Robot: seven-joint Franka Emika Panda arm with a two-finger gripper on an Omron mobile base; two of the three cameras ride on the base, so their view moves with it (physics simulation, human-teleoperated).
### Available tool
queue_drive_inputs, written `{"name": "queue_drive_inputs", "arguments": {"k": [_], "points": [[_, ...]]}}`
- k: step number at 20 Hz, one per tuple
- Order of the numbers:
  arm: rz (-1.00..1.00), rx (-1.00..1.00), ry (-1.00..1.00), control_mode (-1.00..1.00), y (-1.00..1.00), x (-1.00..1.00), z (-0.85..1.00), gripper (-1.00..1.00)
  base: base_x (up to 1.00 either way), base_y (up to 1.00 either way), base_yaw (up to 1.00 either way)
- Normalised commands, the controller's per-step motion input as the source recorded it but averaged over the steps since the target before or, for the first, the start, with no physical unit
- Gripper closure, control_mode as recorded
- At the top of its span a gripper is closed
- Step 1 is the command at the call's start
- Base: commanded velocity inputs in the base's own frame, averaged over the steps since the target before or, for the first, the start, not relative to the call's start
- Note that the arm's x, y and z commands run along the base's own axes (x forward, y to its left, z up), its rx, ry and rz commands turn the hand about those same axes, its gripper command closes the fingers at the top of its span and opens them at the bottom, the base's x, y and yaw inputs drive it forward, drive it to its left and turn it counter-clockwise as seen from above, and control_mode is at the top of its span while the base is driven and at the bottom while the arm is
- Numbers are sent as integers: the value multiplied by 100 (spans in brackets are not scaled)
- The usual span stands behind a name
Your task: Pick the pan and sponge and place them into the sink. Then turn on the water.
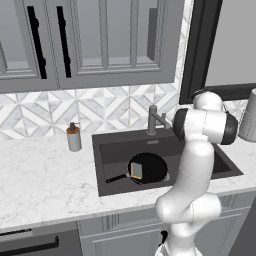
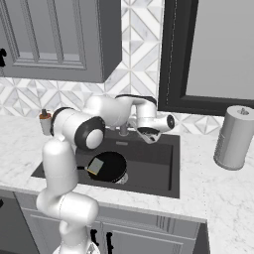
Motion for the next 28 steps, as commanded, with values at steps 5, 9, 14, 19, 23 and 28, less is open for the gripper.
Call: {"name": "queue_drive_inputs", "arguments": {"k": [5,9,14,19,23,28], "points": [[-1,0,0,-100,2,18,0,-100,0,0,0],[-2,0,0,-100,1,28,0,-100,0,0,0],[-4,0,0,-100,1,33,-1,-100,0,0,0],[-4,0,0,-100,5,32,-9,-100,0,0,0],[-2,-1,0,-100,11,24,-14,-100,0,0,0],[-2,0,0,-100,4,31,-19,-100,0,0,0]]}}
